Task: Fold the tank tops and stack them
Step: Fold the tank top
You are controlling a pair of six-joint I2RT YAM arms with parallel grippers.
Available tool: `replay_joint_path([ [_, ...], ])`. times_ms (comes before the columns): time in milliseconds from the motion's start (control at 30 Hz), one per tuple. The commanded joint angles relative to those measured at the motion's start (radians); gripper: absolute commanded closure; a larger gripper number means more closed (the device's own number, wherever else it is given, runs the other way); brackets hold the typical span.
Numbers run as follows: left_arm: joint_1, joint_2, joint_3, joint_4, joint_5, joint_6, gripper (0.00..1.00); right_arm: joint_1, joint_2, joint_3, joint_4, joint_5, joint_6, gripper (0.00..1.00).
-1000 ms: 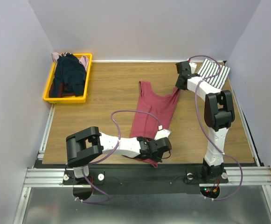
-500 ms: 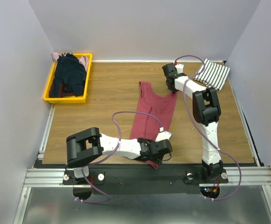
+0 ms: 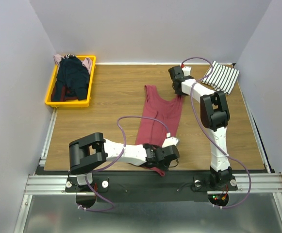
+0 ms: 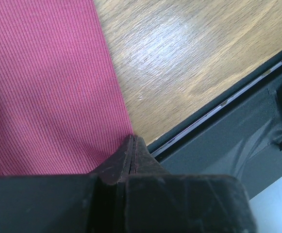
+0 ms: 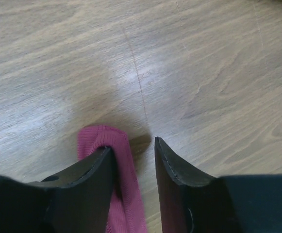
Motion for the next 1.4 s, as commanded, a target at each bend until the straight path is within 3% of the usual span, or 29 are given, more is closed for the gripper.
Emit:
replay_joint_path([
  [0, -0.016, -0.052, 0.010, -0.019, 0.010, -0.011, 0.90, 0.000, -0.073, 0.019, -0.021, -0.046, 0.013, 0.51],
  [67, -0.016, -0.070, 0.012, -0.021, 0.002, -0.013, 0.79, 0.000, -0.093, 0.019, -0.020, -0.060, 0.014, 0.48],
  [200, -0.016, -0.099, 0.015, -0.019, -0.006, -0.013, 0.67, 0.000, -0.124, 0.007, -0.020, -0.090, 0.017, 0.47],
  [300, -0.016, -0.119, 0.022, -0.021, -0.007, -0.013, 0.65, 0.000, -0.144, -0.015, -0.020, -0.087, 0.020, 0.48],
  [500, -0.014, -0.152, 0.042, -0.034, -0.018, -0.025, 0.64, 0.000, -0.211, -0.074, -0.020, -0.080, 0.026, 0.48],
  [633, 0.004, -0.205, 0.047, -0.091, -0.088, -0.086, 0.65, 0.000, -0.254, -0.105, -0.018, -0.152, 0.033, 0.51],
  [833, 0.190, -0.437, -0.163, -0.065, -0.104, -0.229, 0.69, 0.024, -0.208, -0.007, 0.003, -0.380, 0.005, 0.53],
  [1033, 0.406, -0.728, -0.416, -0.027, -0.059, -0.345, 0.71, 0.115, -0.046, 0.220, 0.020, -0.506, -0.003, 0.53],
  [1200, 0.500, -0.739, -0.519, 0.041, 0.030, -0.341, 0.77, 0.136, 0.094, 0.393, 0.026, -0.546, 0.048, 0.53],
  [1367, 0.503, -0.669, -0.544, 0.085, 0.059, -0.336, 0.79, 0.164, 0.148, 0.415, 0.058, -0.521, 0.060, 0.53],
])
